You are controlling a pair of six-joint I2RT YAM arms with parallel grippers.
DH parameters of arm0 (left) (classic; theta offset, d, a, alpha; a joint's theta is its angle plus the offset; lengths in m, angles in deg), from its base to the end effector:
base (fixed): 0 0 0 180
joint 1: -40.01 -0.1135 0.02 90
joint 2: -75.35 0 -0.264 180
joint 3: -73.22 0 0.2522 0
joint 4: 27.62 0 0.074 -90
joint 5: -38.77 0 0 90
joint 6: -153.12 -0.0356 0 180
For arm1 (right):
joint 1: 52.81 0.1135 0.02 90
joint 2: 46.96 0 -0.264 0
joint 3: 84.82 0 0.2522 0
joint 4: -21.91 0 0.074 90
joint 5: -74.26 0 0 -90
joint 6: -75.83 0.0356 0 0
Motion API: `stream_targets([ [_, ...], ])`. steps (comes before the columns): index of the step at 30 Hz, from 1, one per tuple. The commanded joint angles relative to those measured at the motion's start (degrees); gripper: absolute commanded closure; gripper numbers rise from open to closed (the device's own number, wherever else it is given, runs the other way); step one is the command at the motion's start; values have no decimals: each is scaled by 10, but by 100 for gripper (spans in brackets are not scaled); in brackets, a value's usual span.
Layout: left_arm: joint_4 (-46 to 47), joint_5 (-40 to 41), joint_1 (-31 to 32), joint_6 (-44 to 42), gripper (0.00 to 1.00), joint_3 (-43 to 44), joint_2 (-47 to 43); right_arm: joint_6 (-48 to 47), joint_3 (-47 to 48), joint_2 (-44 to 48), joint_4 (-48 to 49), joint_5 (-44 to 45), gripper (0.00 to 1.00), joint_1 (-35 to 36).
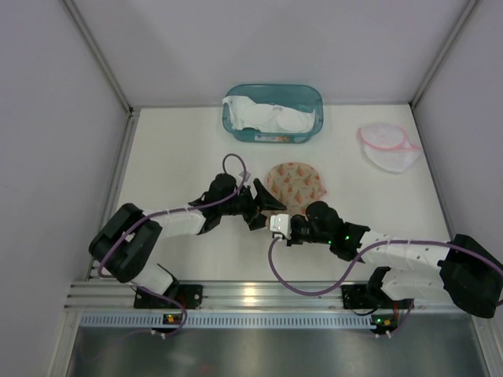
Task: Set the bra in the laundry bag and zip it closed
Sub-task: Adjust the bra in the laundry bag.
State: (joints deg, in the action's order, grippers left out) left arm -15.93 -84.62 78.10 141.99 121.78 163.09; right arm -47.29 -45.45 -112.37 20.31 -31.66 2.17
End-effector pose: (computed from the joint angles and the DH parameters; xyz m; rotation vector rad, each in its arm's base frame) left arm 0.2217 -0.1987 0.1701 -0.4432 2.4948 -1.6807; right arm 0.1255 0.1961 0.1926 -1.5623 1.3635 0.5208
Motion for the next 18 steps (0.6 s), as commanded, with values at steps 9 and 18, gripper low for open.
stream_targets([
  [9,-135,-75,-99,-137,20,-15,-111,35,6,26,63,45,100,5],
  [18,-168,-120,-150,-242,40,-14,-175,50,6,27,58,46,100,-7],
])
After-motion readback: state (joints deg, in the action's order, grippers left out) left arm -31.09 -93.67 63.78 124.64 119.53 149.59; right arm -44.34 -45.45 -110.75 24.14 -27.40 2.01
